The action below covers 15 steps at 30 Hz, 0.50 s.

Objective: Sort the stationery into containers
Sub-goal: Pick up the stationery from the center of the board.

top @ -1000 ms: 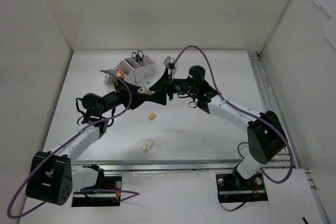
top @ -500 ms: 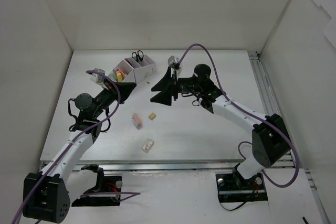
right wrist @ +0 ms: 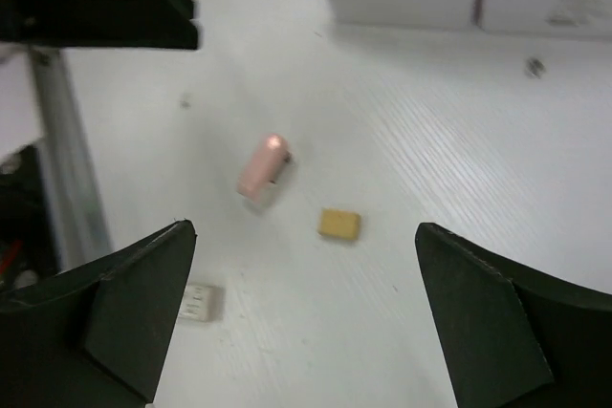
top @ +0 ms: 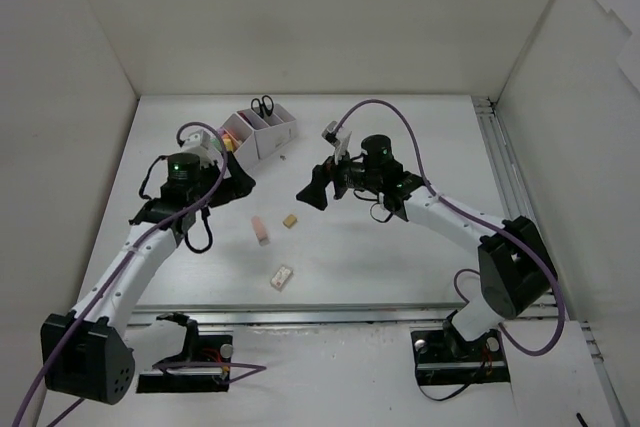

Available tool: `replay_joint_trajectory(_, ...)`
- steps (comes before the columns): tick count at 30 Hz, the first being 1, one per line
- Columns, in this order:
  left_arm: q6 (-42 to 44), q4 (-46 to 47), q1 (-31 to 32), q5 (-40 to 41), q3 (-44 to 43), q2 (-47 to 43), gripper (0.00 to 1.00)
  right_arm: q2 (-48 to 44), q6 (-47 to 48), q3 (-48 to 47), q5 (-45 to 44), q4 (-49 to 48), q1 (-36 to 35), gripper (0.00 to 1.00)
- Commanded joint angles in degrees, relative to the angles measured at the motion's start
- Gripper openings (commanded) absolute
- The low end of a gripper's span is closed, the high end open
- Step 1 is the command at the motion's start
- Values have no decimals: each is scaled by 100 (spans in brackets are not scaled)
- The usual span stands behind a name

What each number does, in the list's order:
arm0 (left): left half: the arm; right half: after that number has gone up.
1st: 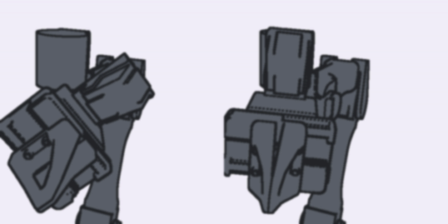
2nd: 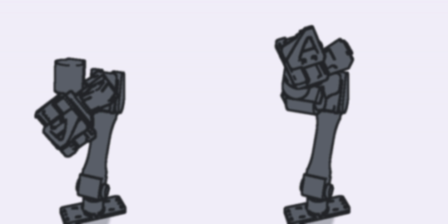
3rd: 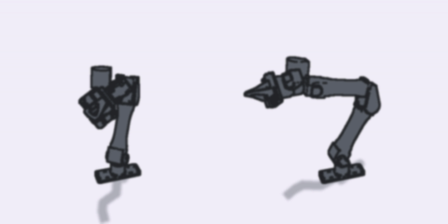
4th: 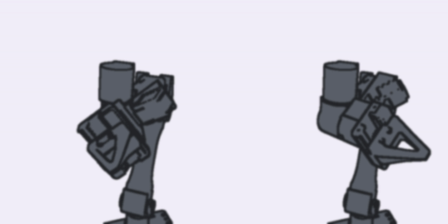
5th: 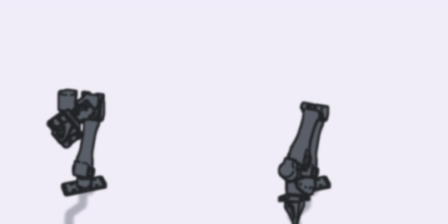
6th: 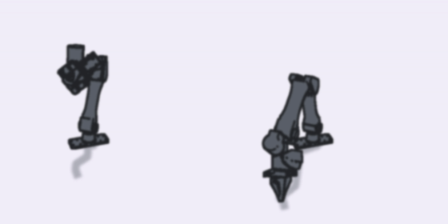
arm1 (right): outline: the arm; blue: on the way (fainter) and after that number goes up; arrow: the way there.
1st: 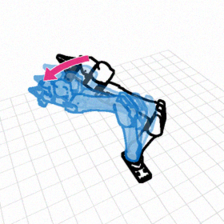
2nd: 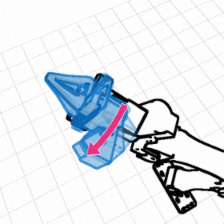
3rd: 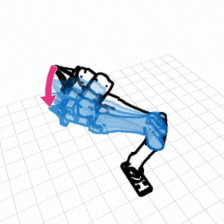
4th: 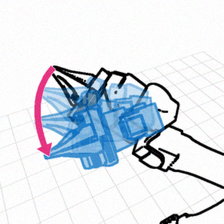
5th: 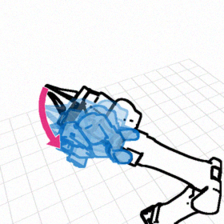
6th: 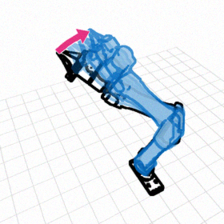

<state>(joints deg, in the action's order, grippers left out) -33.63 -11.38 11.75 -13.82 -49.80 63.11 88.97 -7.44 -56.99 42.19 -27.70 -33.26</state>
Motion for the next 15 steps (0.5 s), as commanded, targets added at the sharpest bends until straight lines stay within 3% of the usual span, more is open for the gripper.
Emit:
replay_joint_trajectory(1,-152,-953,388,686,-125,480,84,-398,1217,-576,-2349,1625,-233,98)
replay_joint_trajectory(4,-240,-1453,783,1038,-380,973,84,-503,764,-436,-3197,1602,-173,98)
replay_joint_trajectory(11,-451,-1763,1171,1198,-899,2450,72,-662,559,-251,-3560,1768,-76,98)
replay_joint_trajectory(13,-478,-1719,1224,1198,-978,2687,64,-696,560,-225,-3701,1821,-50,98)
replay_joint_trajectory(15,-513,-1710,1225,1198,-1040,2794,47,-714,612,-207,-3771,1856,-49,98)
